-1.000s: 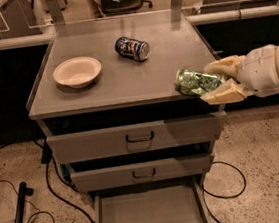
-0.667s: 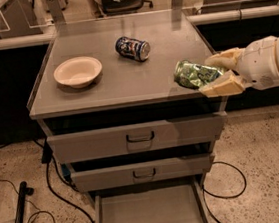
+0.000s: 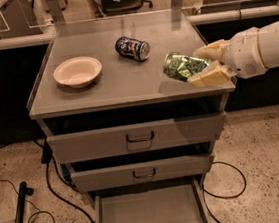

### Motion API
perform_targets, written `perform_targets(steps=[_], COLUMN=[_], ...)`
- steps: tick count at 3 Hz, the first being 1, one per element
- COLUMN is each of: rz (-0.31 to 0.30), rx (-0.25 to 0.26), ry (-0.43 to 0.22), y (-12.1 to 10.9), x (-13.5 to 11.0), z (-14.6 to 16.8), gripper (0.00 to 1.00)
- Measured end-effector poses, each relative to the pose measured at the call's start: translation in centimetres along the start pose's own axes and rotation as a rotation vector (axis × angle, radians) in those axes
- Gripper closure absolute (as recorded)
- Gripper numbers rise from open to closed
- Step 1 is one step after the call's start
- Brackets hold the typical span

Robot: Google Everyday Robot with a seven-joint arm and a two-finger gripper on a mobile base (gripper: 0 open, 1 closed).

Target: Pick green can from bottom drawer and place on counter

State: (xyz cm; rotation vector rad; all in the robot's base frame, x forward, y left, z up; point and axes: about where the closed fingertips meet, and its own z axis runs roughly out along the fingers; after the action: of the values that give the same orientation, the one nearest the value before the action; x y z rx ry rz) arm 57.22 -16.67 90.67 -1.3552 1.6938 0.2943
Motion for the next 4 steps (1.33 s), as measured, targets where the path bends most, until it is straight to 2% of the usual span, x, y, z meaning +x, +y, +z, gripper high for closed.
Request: perform_targets(steps=[1, 2, 3, 4], rz=[0.016, 0.055, 0.121, 0.168], rx=[-0.018, -0.006, 0.043, 0.070], ry=[-0.015, 0.007, 0.070, 0.106], y=[-3.1, -5.7, -7.4, -8.1], x=[-1.3, -1.4, -0.3, 0.9], z=[3.4, 6.2, 7.3, 7.9], gripper=[1.00, 1.00, 1.00, 1.00])
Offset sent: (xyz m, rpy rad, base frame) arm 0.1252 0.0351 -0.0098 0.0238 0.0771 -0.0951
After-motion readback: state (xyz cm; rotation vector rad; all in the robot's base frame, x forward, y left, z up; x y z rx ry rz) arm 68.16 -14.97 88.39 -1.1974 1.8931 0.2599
